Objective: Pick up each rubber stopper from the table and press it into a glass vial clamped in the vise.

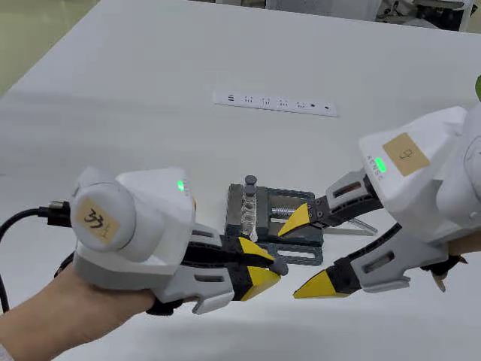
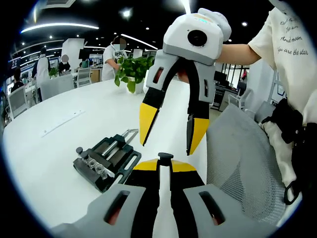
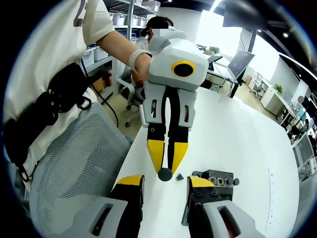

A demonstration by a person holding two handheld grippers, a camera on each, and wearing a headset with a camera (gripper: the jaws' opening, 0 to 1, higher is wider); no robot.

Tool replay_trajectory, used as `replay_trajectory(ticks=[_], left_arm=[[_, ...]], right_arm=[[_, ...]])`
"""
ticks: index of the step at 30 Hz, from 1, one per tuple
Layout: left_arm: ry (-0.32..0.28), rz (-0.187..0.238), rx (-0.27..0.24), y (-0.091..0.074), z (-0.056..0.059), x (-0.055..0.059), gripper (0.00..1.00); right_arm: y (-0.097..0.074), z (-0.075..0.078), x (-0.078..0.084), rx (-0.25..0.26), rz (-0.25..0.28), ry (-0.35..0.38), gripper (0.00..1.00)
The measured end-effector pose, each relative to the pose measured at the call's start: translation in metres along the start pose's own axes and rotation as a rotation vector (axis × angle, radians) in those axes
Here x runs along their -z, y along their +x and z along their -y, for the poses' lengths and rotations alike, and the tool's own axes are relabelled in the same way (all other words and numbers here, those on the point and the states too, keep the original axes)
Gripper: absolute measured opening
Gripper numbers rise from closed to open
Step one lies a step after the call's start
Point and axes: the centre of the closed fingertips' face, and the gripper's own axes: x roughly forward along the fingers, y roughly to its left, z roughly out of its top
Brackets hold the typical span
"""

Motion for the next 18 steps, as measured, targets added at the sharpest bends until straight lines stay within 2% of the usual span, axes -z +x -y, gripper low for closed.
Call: replay_trajectory(ticks=[9,18], left_arm=[[-0.015,0.010,0.004,0.0018,0.0023,-0.0015,0.02],[-0.019,0.014,-0.003,0.0000,0.0005,-0.0009,0.02]], right_arm=[[0.0053,-0.0003,-0.0014,-0.001,0.005,0.000,0.19],[0.0067,0.0011,0.0004,0.001,-0.001,-0.005,0.13]])
